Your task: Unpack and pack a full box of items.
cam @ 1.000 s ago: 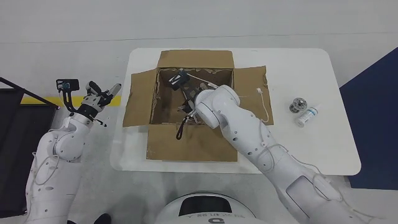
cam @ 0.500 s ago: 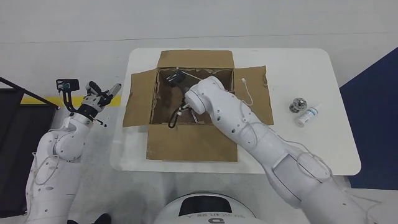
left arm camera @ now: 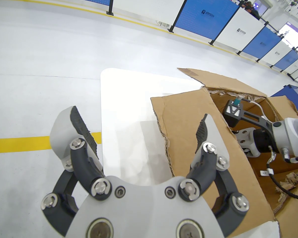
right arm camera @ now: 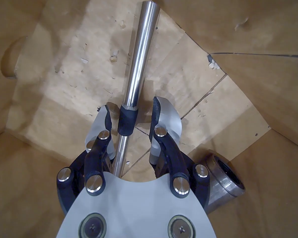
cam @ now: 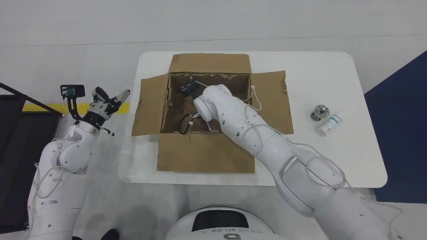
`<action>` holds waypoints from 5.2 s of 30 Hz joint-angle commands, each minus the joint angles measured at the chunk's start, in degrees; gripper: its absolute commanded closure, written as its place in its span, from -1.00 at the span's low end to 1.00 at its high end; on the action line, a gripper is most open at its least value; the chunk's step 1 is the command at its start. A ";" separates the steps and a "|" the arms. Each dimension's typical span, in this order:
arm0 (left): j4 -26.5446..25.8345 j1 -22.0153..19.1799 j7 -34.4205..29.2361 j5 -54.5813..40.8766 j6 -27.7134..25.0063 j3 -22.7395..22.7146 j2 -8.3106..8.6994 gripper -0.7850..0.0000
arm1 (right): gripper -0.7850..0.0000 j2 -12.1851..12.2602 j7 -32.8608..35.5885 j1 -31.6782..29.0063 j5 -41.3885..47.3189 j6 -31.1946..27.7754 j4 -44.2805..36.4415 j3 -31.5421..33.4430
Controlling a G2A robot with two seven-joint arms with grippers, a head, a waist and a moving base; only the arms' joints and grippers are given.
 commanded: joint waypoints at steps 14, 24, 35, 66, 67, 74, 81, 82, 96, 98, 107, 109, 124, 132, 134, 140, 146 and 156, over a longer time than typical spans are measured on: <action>0.00 0.00 0.00 0.00 0.00 0.00 0.00 -1.00 | 1.00 -3.04 -0.36 0.15 -2.28 5.51 1.14 -1.72; 0.00 0.00 0.00 0.00 0.00 0.00 0.00 -1.00 | 1.00 3.26 1.82 -10.10 -11.89 6.31 -22.34 6.58; 0.00 0.00 0.00 0.00 0.00 0.00 0.00 -1.00 | 1.00 10.39 -9.58 -35.38 -28.67 1.68 -59.69 18.38; 0.00 0.00 0.00 0.00 0.00 0.00 0.00 -1.00 | 1.00 14.35 -49.95 -76.67 -11.67 6.71 -90.53 48.57; 0.00 0.00 0.00 0.00 0.00 0.00 0.00 -1.00 | 1.00 14.39 -52.25 -78.88 -9.29 5.90 -90.53 50.31; 0.00 0.00 0.00 0.00 0.00 0.00 0.00 -1.00 | 1.00 14.79 -57.34 -89.52 -2.68 1.79 -90.53 59.54; 0.00 0.00 0.00 0.00 0.00 0.00 0.00 -1.00 | 1.00 15.45 -43.67 -85.49 -3.98 1.21 -90.53 62.35; 0.00 0.00 0.00 0.00 0.00 0.00 0.00 -1.00 | 1.00 15.56 -40.25 -83.99 -4.09 1.79 -90.53 62.62; 0.00 0.00 0.00 0.00 0.00 0.00 0.00 -1.00 | 1.00 17.07 -5.58 -59.83 -13.55 3.86 -78.35 60.00; 0.00 0.00 0.00 0.00 0.00 0.00 0.00 -1.00 | 1.00 17.06 -4.51 -57.95 -15.14 6.09 -75.72 59.46; 0.00 0.00 0.00 0.00 0.00 0.00 0.00 -1.00 | 1.00 17.22 0.52 -49.47 -17.76 8.42 -64.75 58.42; 0.00 0.00 0.00 0.00 0.00 0.00 0.00 -1.00 | 1.00 17.23 0.80 -48.48 -18.26 9.17 -62.44 58.32; 0.00 0.00 0.00 0.00 0.00 0.00 0.00 -1.00 | 1.00 17.21 3.39 -42.35 -20.52 13.23 -52.15 56.98; 0.00 0.00 0.00 0.00 0.00 0.00 0.00 -1.00 | 0.93 17.21 3.88 -41.64 -21.62 14.75 -50.71 57.02; 0.00 0.00 0.00 0.00 0.00 0.00 0.00 -1.00 | 0.91 17.19 4.39 -40.84 -22.30 15.08 -49.56 56.58; 0.00 0.00 0.00 0.00 0.00 0.00 0.00 -1.00 | 0.69 17.08 3.96 -40.01 -22.13 15.66 -48.19 56.22; 0.00 0.00 0.00 0.00 0.00 0.00 0.00 -1.00 | 0.41 17.14 3.66 -41.32 -22.08 16.10 -48.98 57.07; 0.00 0.00 0.00 0.00 0.00 0.00 0.00 -1.00 | 0.45 16.96 -9.50 -58.50 -11.60 13.26 -72.76 62.50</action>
